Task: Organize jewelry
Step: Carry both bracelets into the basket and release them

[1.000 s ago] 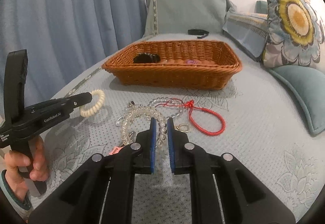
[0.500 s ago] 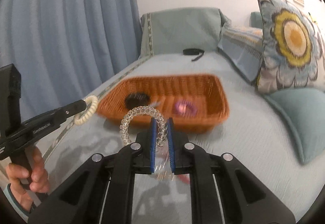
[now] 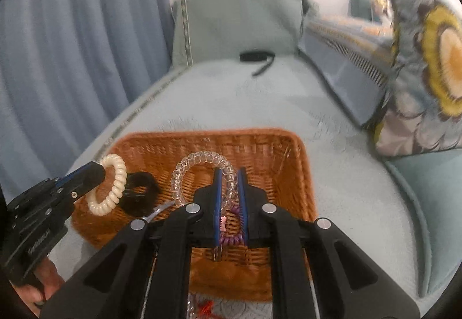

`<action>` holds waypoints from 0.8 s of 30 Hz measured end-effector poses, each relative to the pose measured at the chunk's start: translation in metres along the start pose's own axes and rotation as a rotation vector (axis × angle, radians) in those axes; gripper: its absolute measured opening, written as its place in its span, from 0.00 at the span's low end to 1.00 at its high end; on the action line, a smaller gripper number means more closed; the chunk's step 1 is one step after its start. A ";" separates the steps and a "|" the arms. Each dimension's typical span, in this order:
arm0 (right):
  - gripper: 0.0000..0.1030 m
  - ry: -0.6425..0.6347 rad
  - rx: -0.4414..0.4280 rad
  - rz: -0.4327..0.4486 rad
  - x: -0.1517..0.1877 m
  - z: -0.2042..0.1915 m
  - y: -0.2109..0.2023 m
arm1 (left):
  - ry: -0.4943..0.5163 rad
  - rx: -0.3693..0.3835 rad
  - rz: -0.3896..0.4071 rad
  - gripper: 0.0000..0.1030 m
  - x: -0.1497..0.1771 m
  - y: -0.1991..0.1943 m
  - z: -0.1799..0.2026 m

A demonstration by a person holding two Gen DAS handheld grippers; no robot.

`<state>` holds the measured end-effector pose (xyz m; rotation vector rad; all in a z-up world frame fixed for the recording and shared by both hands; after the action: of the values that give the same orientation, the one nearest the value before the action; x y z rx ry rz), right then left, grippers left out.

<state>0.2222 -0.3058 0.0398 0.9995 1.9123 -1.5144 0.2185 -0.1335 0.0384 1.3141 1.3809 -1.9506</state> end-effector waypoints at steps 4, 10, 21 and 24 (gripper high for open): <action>0.08 0.025 -0.017 -0.064 0.004 0.000 0.018 | 0.016 0.002 -0.039 0.08 0.005 0.016 0.004; 0.09 -0.005 0.009 -0.103 0.012 -0.006 0.025 | 0.005 -0.004 -0.096 0.08 0.017 0.030 0.002; 0.09 -0.031 0.012 -0.160 0.025 -0.013 0.033 | 0.021 -0.012 -0.119 0.09 0.021 0.032 0.004; 0.14 -0.027 0.009 -0.156 0.023 -0.012 0.029 | 0.011 0.004 -0.130 0.20 0.023 0.032 0.004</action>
<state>0.2317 -0.2857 0.0078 0.8460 2.0059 -1.6158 0.2297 -0.1459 0.0026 1.2668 1.5033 -2.0332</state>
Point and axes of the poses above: each gripper's, at about its wrist camera, not at the fingertips, and y roughly the way its jaws point, z to its right, x to its underside, the point moved 2 cm from there along y, roughly the way its jaws point, and after that the axes turned 6 degrees about y, right-handed, at the moved point
